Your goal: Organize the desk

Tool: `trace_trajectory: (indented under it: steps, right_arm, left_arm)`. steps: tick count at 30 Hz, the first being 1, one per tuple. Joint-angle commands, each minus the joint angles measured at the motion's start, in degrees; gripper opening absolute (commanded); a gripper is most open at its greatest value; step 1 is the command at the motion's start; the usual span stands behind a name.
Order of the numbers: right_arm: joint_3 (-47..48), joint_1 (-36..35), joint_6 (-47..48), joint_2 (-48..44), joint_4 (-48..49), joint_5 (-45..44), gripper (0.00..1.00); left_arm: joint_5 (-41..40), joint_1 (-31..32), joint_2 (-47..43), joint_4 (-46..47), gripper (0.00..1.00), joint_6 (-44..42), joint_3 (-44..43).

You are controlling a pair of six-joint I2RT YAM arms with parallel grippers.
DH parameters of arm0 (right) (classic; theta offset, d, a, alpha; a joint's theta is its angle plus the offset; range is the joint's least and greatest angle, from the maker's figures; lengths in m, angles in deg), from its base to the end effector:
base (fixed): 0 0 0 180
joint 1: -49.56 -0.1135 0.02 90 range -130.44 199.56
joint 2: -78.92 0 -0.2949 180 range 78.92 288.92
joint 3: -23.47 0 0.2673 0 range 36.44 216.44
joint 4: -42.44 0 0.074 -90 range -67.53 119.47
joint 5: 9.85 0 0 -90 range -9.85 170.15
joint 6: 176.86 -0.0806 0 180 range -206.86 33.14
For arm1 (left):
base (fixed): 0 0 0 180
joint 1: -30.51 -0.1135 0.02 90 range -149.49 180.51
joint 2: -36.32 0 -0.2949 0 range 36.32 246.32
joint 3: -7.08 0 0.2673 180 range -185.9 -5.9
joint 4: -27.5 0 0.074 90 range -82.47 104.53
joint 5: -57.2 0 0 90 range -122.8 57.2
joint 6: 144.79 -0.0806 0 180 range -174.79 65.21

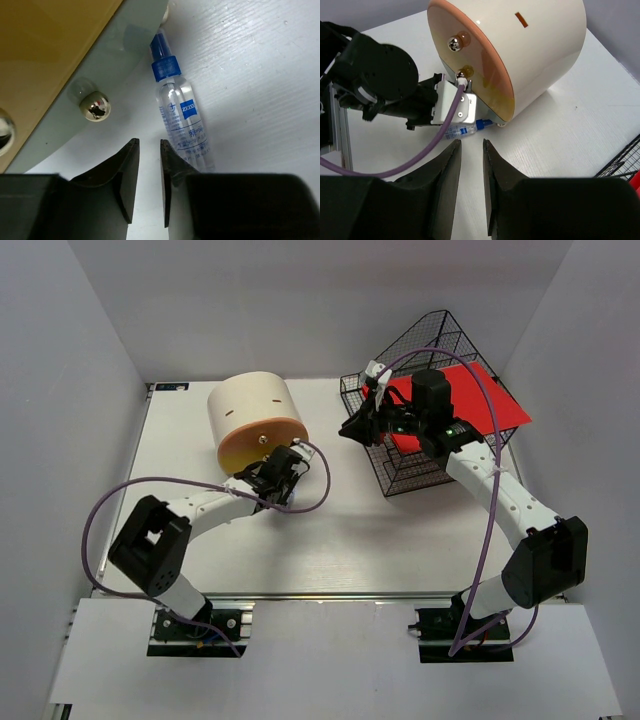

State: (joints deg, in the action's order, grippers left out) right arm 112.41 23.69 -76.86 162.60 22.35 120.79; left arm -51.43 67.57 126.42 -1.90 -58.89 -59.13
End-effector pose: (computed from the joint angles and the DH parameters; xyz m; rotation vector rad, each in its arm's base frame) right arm 0.3229 0.2149 0.3965 -1.0280 1.5331 0.8397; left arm 0.2987 -0.1933 0.1796 0.7322 2.3271 0.1539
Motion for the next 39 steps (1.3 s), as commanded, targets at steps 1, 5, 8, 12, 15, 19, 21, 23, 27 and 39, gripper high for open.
trace_trajectory:
  steps: [1,5,8,12,15,19,21,23,27,39]
  right_arm:
    - [-0.03,0.47,1.07,0.08,0.35,-0.12,0.30]
    - [0.41,0.20,1.07,0.35,0.08,0.14,0.30]
    - [0.33,0.20,1.08,0.26,0.08,0.05,0.30]
    - [0.15,0.29,1.16,-0.18,0.08,-0.12,0.30]
    - [-0.03,0.64,1.51,-0.53,0.26,-0.48,0.30]
    - [-0.11,0.47,1.78,-0.71,0.17,-0.65,0.30]
    - [-0.11,0.47,1.78,-0.71,0.17,-0.56,0.30]
    - [-0.11,0.47,1.87,-0.71,0.08,-0.56,0.30]
    - [-0.03,0.64,1.95,-0.71,0.08,-0.48,0.30]
    - [-0.20,1.17,1.78,-0.97,0.08,-0.21,0.30]
  left_arm:
    - [-7.54,2.74,0.59,-1.33,0.35,3.39,-3.02]
    - [-16.75,4.87,4.01,-1.68,0.42,8.39,-3.54]
    - [-20.99,6.35,5.95,-2.38,0.43,11.47,-5.56]
    - [-30.12,7.59,10.34,-4.48,0.56,14.38,-10.12]
    - [-32.42,7.59,12.28,-5.63,0.56,14.82,-11.89]
    - [-34.71,7.59,12.29,-6.34,0.50,16.13,-13.39]
    - [-35.85,7.59,12.46,-7.04,0.48,17.19,-13.56]
    - [-38.84,7.59,13.16,-8.87,0.47,19.81,-14.27]
    - [-41.04,7.59,14.92,-9.50,0.42,22.29,-14.09]
    - [-42.45,7.06,18.26,-5.12,0.41,22.47,-14.36]
